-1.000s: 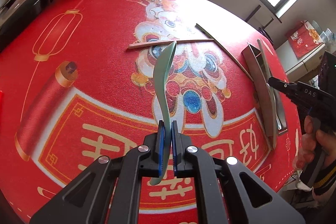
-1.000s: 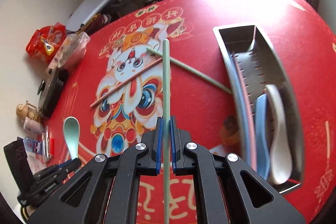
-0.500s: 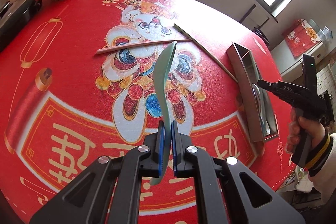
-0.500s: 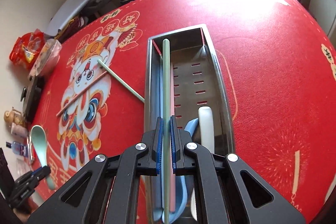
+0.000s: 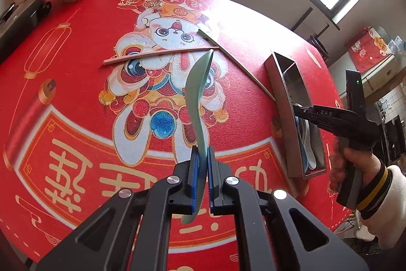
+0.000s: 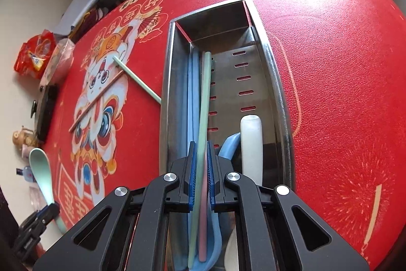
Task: Organize utensils
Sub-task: 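Lower the green chopstick into the steel tray and open the right tool, then lower the mint-green spoon into the steel tray and open the left tool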
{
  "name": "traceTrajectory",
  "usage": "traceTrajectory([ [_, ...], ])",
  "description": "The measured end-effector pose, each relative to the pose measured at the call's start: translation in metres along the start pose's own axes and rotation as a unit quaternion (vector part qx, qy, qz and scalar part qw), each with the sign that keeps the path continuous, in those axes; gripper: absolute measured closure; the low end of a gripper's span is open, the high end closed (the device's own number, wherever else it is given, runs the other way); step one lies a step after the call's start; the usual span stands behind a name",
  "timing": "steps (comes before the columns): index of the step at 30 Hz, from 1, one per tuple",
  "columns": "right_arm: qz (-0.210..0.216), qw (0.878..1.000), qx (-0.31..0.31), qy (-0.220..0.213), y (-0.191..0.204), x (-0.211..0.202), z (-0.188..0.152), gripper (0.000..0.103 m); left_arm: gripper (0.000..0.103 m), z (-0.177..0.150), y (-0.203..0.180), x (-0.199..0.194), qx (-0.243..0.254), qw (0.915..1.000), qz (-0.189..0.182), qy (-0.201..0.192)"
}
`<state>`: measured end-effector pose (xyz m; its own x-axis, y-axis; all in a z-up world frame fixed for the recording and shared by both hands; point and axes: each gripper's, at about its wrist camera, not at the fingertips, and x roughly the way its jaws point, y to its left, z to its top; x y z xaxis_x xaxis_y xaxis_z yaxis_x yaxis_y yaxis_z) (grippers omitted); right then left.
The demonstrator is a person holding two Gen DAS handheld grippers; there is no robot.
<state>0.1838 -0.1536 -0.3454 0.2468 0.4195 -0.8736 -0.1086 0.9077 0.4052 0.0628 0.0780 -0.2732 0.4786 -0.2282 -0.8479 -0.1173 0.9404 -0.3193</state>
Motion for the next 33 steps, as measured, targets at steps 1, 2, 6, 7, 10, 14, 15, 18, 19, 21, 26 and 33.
traceTrajectory([
  [1,0.005,1.000,0.000,0.000,-0.001,-0.002,0.000,0.094,0.097,0.001,-0.005,0.000,0.001,1.0000,-0.002,0.000],
  [2,0.011,1.000,0.000,0.000,-0.001,-0.005,0.000,0.094,0.097,0.002,-0.009,0.002,0.003,1.0000,-0.004,0.001],
  [6,0.019,1.000,-0.011,-0.010,-0.001,-0.025,-0.002,0.094,0.097,0.007,-0.034,0.008,0.016,0.9997,-0.019,0.007],
  [7,0.019,1.000,-0.016,-0.014,-0.002,-0.031,-0.003,0.090,0.097,0.009,-0.041,0.010,0.022,0.9995,-0.023,0.009],
  [10,0.011,0.999,-0.026,-0.038,-0.007,-0.053,-0.007,0.043,0.097,0.013,-0.065,0.018,0.039,0.9983,-0.040,0.016],
  [14,0.001,0.998,-0.029,-0.058,-0.023,-0.078,-0.011,0.043,0.097,0.018,-0.101,0.033,0.060,0.9957,-0.065,0.028],
  [15,0.002,0.998,-0.026,-0.062,-0.027,-0.083,-0.012,0.040,0.097,0.017,-0.109,0.038,0.063,0.9950,-0.071,0.033],
  [18,0.003,0.997,-0.017,-0.076,-0.042,-0.097,-0.014,0.022,0.097,0.017,-0.132,0.053,0.071,0.9927,-0.085,0.048],
  [19,0.004,0.997,-0.012,-0.079,-0.048,-0.101,-0.014,0.016,0.097,0.017,-0.138,0.058,0.071,0.9920,-0.090,0.054],
  [21,0.002,0.996,-0.001,-0.086,-0.059,-0.108,-0.015,0.016,0.097,0.018,-0.150,0.069,0.072,0.9905,-0.097,0.065],
  [26,0.000,0.996,0.016,-0.089,-0.085,-0.117,-0.015,0.016,0.097,0.018,-0.174,0.099,0.071,0.9879,-0.099,0.096],
  [33,0.004,0.995,0.037,-0.091,-0.111,-0.124,-0.018,0.016,0.097,0.017,-0.186,0.133,0.053,0.9887,-0.058,0.128],
])
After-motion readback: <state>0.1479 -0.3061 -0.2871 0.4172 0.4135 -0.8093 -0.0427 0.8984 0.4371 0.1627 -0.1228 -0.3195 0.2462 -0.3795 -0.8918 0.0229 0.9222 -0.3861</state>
